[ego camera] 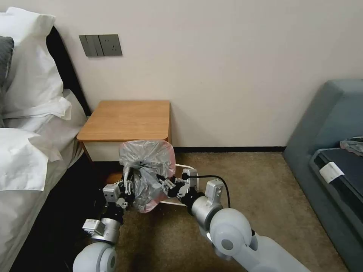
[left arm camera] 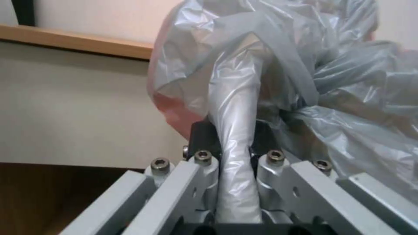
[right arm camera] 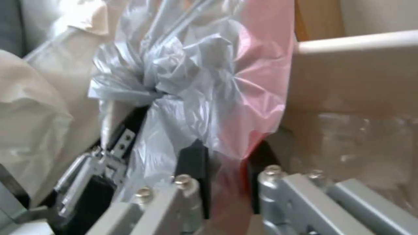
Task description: Pick up the garbage bag from the table and place it over the trash can.
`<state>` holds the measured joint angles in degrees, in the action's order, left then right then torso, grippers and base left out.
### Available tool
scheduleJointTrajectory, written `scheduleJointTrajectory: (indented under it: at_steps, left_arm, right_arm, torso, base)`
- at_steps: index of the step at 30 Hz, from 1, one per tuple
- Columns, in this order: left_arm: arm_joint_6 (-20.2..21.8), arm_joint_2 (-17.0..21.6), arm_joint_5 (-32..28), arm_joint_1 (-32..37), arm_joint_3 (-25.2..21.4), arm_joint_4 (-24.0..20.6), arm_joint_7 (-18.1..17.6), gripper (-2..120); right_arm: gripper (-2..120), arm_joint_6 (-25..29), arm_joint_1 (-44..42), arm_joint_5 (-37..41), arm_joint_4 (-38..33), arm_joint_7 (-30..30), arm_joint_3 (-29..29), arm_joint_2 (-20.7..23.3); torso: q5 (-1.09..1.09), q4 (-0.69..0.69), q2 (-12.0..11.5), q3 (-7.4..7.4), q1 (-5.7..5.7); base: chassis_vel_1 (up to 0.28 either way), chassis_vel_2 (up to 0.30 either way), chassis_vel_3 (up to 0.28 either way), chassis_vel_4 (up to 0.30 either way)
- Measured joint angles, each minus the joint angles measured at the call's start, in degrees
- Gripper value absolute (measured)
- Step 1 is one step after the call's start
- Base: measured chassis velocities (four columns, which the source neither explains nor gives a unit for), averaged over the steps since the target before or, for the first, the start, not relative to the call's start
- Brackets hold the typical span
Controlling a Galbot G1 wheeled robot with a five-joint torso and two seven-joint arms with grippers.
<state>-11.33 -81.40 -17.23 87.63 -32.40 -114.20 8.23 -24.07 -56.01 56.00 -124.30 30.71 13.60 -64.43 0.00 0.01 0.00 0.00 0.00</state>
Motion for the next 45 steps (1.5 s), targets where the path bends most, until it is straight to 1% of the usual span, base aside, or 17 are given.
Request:
scheduleJointTrajectory:
  at_steps: [1, 2, 3, 4, 6, 10, 19, 22, 31, 45]
  left_arm:
    - [-0.06, -0.05, 0.30, -0.03, 0.00, 0.00, -0.04, 4]
    - [-0.31, -0.17, 1.10, -0.05, -0.03, 0.00, -0.17, 4]
    - [-0.31, -0.17, 1.10, -0.05, -0.03, 0.00, -0.17, 4]
    - [-0.50, -0.25, 1.58, -0.07, -0.07, 0.00, -0.37, 4]
    - [-0.70, -0.48, 2.08, -0.20, -0.22, -0.02, -0.91, 4]
    - [-0.69, -1.09, 2.62, -0.60, -0.64, -0.08, -1.87, 4]
    - [-0.31, -2.16, 2.18, -1.11, -1.08, -0.72, -3.22, 4]
    - [0.56, -2.71, 0.86, -1.55, -1.32, -0.90, -3.91, 4]
    - [1.67, -3.06, -0.07, -2.21, -1.84, -0.90, -5.03, 4]
    - [5.71, -3.34, -3.03, -1.93, -1.84, -1.84, -8.82, 4]
  right_arm:
    - [12, -0.55, 0.02, -0.07, -0.33, 0.85, 0.16, -0.07]
    - [6, -1.75, 0.04, -0.17, -1.29, 2.90, 0.51, -0.16]
    - [6, -1.75, 0.04, -0.17, -1.29, 2.90, 0.51, -0.16]
    - [0, -2.56, 0.04, -0.27, -2.15, 4.47, 0.83, -0.15]
    - [0, -3.63, -0.13, -0.43, -3.75, 6.64, 1.32, -0.06]
    - [0, -4.65, -0.76, -0.80, -5.57, 8.53, 1.88, 0.09]
    - [0, -5.07, -2.79, -2.29, -6.93, 8.41, 1.54, 1.49]
    - [0, -5.07, -4.41, -3.08, -8.07, 7.55, 0.11, 2.87]
    - [0, -5.04, -7.11, -3.67, -10.62, 6.84, -2.44, 5.25]
    - [0, -3.18, -12.24, -8.99, -13.04, 4.78, -5.12, 8.32]
  torso:
    - [0.00, 0.00, 0.00, 0.00, 0.00]
    - [0.00, -0.01, 0.00, 0.00, 0.00]
    - [0.00, -0.01, 0.00, 0.00, 0.00]
    - [0.00, -0.02, 0.00, 0.00, 0.00]
    - [-0.01, -0.02, 0.00, 0.00, 0.00]
    - [-0.01, -0.03, 0.00, 0.00, 0.00]
    - [0.00, -0.01, -0.01, 0.00, 0.00]
    - [0.00, -0.01, -0.01, 0.00, 0.00]
    - [0.00, -0.02, -0.01, 0.00, 0.00]
    - [0.01, -0.02, 0.00, -0.01, 0.00]
  base:
    - [0.000, 0.000, 0.000, 0.000]
    - [0.000, 0.000, 0.000, 0.000]
    - [0.000, 0.000, 0.000, 0.000]
    - [0.000, 0.000, 0.000, 0.000]
    - [0.000, 0.000, 0.000, 0.000]
    - [0.000, 0.000, 0.000, 0.000]
    - [0.000, 0.000, 0.000, 0.000]
    - [0.000, 0.000, 0.000, 0.000]
    - [0.000, 0.000, 0.000, 0.000]
    - [0.000, 0.000, 0.000, 0.000]
